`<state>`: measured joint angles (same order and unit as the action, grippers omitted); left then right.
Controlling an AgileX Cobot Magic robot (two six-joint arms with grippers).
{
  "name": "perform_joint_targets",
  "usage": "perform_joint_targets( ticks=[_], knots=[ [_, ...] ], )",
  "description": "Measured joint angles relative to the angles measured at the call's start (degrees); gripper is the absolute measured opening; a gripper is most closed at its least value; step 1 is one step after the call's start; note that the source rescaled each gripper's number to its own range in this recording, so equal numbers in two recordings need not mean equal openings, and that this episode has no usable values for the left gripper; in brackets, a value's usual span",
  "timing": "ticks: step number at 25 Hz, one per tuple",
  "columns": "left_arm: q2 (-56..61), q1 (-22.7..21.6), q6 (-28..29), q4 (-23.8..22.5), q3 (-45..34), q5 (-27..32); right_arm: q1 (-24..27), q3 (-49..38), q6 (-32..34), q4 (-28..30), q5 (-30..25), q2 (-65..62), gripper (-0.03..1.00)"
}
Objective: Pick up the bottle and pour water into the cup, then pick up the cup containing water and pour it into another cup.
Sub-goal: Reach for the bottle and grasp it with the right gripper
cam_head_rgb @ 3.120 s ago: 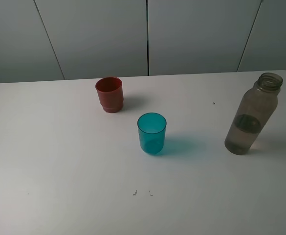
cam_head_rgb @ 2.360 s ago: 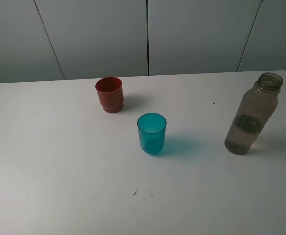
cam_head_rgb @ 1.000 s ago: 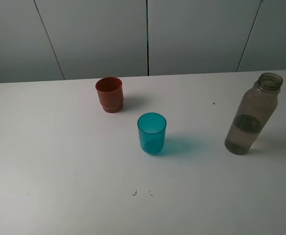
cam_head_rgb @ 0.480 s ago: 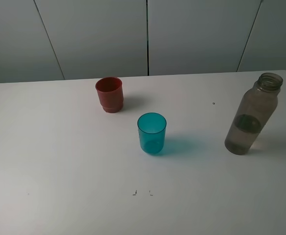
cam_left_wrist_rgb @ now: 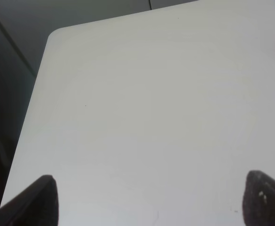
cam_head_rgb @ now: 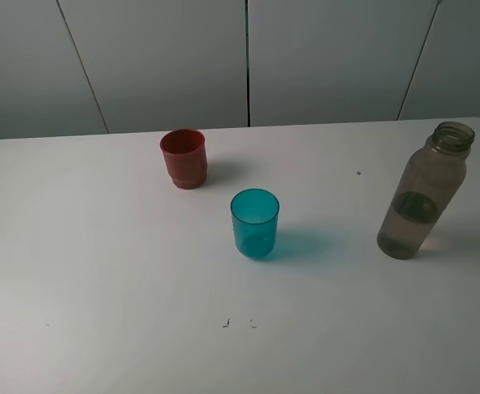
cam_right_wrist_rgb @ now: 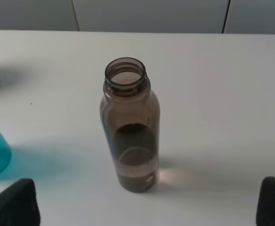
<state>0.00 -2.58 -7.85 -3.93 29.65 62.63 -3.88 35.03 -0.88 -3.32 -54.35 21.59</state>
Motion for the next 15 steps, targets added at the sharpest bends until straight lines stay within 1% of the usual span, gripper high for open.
perform_joint_targets(
  ticks=[4,7,9,11,12,15],
  knots=[
    [0.0,0.0,0.0,0.0,0.0,0.0,0.0,0.0,-0.11,-1.22,4.09,9.5,1.0],
    [0.0,0.0,0.0,0.0,0.0,0.0,0.0,-0.27,-1.22,-1.96,5.91,14.53,1.0],
    [0.0,0.0,0.0,0.0,0.0,0.0,-0.52,-1.83,-1.49,-3.09,8.38,16.86,1.0],
    [0.0,0.0,0.0,0.0,0.0,0.0,-2.48,-4.38,-1.59,-5.38,11.3,18.65,1.0],
    [0.0,0.0,0.0,0.0,0.0,0.0,-4.27,-6.09,-1.62,-6.56,13.32,19.62,1.0],
    [0.0,0.0,0.0,0.0,0.0,0.0,-8.35,-9.85,-1.73,-8.09,19.42,21.58,1.0]
  ],
)
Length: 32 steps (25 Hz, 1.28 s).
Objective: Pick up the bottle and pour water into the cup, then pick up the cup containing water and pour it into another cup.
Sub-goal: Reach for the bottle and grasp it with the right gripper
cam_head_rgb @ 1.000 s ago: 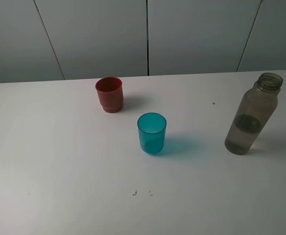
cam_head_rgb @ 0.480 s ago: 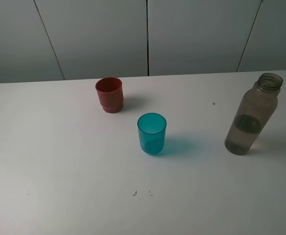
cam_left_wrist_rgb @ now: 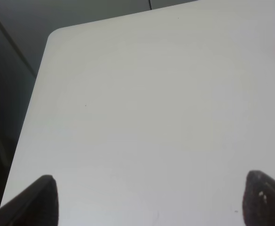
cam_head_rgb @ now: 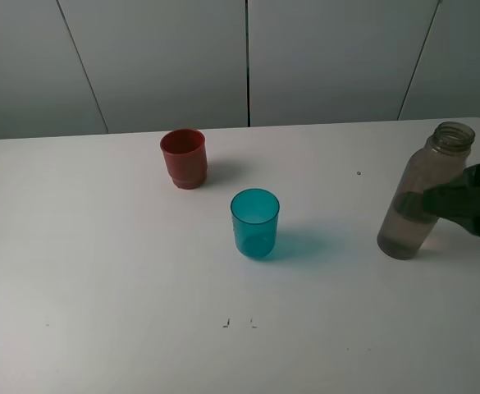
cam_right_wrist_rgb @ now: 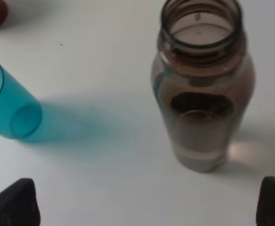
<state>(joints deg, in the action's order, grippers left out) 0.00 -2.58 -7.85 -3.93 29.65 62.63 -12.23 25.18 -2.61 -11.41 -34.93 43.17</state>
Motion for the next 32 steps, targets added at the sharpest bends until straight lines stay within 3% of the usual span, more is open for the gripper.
perform_joint_targets(
  ticks=[11,24,32],
  knots=[
    [0.0,0.0,0.1,0.0,0.0,0.0,-1.98,-7.48,1.33,-1.03,12.69,9.61,1.0],
    [0.0,0.0,0.1,0.0,0.0,0.0,-1.98,-18.18,2.61,-2.96,38.53,19.77,1.0],
    [0.0,0.0,0.1,0.0,0.0,0.0,-1.98,-19.66,-3.24,-2.95,48.58,26.01,1.0]
  ],
)
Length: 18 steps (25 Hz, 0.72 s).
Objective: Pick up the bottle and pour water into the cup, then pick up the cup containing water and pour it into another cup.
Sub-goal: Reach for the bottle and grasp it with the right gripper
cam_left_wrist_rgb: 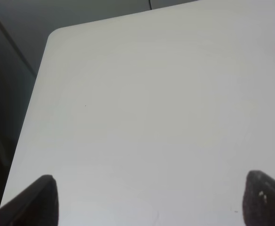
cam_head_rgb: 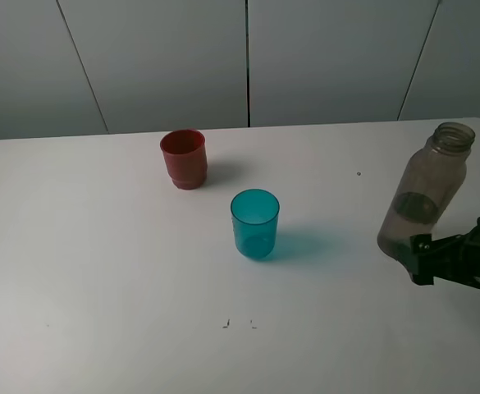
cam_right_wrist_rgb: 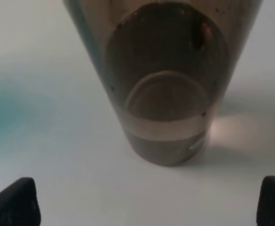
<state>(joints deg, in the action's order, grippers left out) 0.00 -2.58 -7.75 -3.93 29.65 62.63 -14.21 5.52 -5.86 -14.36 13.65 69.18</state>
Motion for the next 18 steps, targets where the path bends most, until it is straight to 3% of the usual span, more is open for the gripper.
perform_joint_targets(
  ticks=[18],
  knots=[
    [0.0,0.0,0.0,0.0,0.0,0.0,0.0,-0.41,-1.11,-1.27,16.83,11.33,1.0]
  ],
)
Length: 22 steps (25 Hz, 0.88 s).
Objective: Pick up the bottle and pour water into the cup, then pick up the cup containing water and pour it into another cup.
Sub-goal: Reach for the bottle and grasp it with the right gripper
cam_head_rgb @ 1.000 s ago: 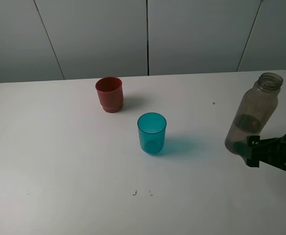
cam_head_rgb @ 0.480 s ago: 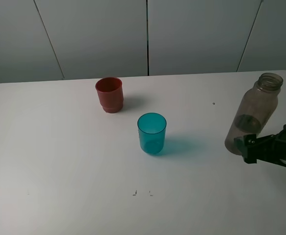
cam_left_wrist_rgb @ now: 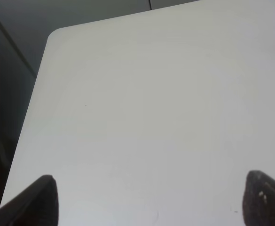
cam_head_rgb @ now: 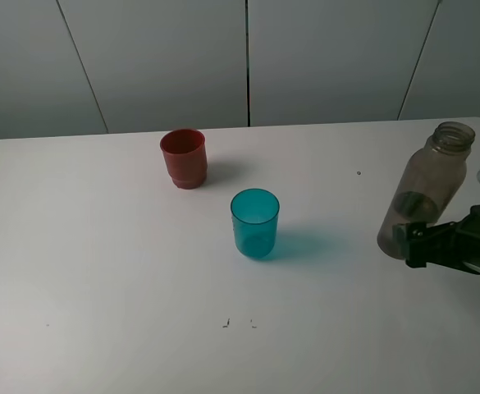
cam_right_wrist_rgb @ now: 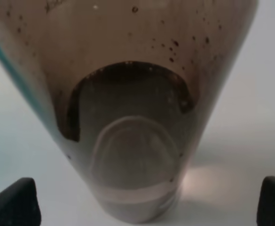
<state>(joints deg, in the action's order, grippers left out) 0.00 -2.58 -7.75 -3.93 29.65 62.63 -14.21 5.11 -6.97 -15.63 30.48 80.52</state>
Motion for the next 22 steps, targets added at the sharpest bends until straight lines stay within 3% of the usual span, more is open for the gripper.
perform_joint_targets(
  ticks=[12,22],
  knots=[
    [0.0,0.0,0.0,0.0,0.0,0.0,0.0,-2.11,2.98,2.31,10.92,5.89,1.0],
    [0.0,0.0,0.0,0.0,0.0,0.0,0.0,-2.8,3.07,5.95,12.78,5.89,1.0]
  ],
)
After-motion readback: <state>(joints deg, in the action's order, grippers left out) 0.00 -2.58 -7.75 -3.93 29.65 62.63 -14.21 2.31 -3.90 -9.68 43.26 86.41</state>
